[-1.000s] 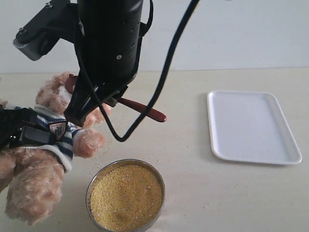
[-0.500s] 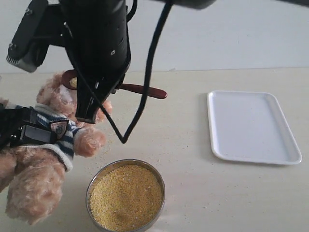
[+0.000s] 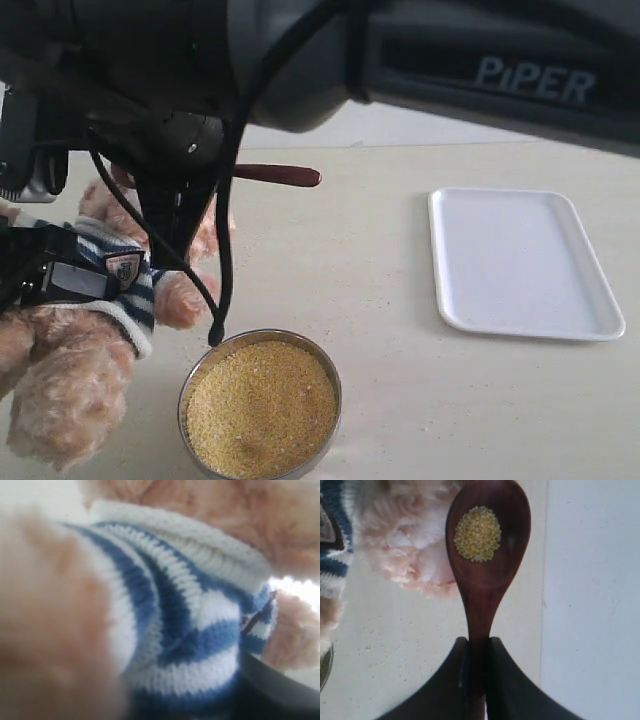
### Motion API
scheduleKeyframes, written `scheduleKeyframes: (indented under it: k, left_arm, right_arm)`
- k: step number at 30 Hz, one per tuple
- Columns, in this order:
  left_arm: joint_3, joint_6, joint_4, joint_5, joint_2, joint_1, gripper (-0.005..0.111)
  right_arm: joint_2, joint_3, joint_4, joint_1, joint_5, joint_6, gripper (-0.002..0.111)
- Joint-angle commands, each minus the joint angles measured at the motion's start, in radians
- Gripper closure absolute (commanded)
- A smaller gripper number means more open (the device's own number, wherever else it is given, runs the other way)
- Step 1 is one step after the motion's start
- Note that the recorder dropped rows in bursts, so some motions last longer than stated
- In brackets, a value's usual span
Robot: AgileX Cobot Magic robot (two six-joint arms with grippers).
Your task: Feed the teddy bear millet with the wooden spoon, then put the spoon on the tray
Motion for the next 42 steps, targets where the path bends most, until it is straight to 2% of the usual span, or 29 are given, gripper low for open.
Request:
scheduleKeyframes:
  k: [1,10,14,19,25,33,42]
  left_arm:
    - [-0.006,0.013,-0.019,0.01,-0.002,0.002,0.102]
    - [-0.006,0.015,-0.019,0.011,-0.002,0.002,0.102]
    - [-0.006,0.024,-0.019,0.016,-0.002,0.002,0.102]
    - [-0.006,0.04,-0.019,0.019,-0.002,0.002,0.102]
    - [-0.006,0.047,-0.027,0.036,-0.002,0.002,0.102]
    - [-0.006,0.053,-0.036,0.039,-0.002,0.002,0.102]
    - [-0.006,0.069,-0.038,0.035,-0.002,0.002,0.102]
  right_arm:
    - [0.021,-0.005,-0.051,0.003,-0.001,0.002,0.108]
    - [0.021,-0.005,-0.157,0.071,-0.041,0.006,0.108]
    - [0.032,-0.005,-0.274,0.094,-0.02,0.051,0.108]
    - [0.032,-0.005,-0.276,0.118,0.007,0.057,0.108]
    - [0.032,0.0,-0.285,0.12,0.043,0.059,0.108]
    - [0.03,0.111,-0.345,0.12,0.043,0.085,0.108]
    - [0.028,0.146,-0.488,0.12,0.043,0.187,0.108]
